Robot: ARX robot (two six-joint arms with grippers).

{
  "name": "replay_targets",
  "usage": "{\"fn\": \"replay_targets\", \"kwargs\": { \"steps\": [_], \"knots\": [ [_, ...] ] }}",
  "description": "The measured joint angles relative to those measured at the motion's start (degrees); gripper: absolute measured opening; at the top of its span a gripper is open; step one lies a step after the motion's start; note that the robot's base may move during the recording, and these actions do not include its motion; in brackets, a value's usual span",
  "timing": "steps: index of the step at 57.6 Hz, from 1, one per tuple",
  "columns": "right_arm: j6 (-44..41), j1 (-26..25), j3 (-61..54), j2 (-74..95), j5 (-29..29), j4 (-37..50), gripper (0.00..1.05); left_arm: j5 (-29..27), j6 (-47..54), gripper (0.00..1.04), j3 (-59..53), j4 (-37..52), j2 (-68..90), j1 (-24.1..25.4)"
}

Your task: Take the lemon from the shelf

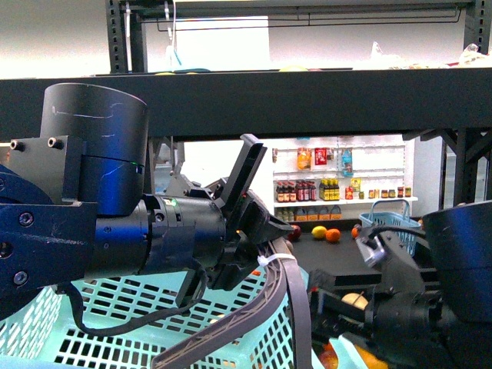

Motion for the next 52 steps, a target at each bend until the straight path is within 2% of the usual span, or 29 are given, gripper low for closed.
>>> {"fn": "replay_targets", "kwargs": {
  "steps": [8, 14, 24, 36, 52],
  "knots": [
    [0.87, -5.33, 1.95, -0.59, -0.26, 0.39, 0.97, -0.11, -0.26, 0.12, 0.0, 0.0, 0.0, 0.0],
    [0.24, -11.28, 4.52, 0.15, 0.98, -0.07, 0.97, -0.24, -0.13, 0.12, 0.0, 0.0, 0.0, 0.0],
    [-7.15, -19.1, 8.15, 8.83, 2.25, 0.37, 0.97, -0.13, -0.17, 0.12, 0.0, 0.0, 0.0, 0.0],
    [-19.91, -19.74, 10.1, 23.52, -1.7, 1.46, 0.97, 0.02, -0.17, 0.12, 0.0, 0.0, 0.0, 0.0],
    [-29.68, -14.27, 18.58, 35.65, -2.25, 4.09, 0.97, -0.2, -0.11, 0.12, 0.0, 0.0, 0.0, 0.0]
  ]
}}
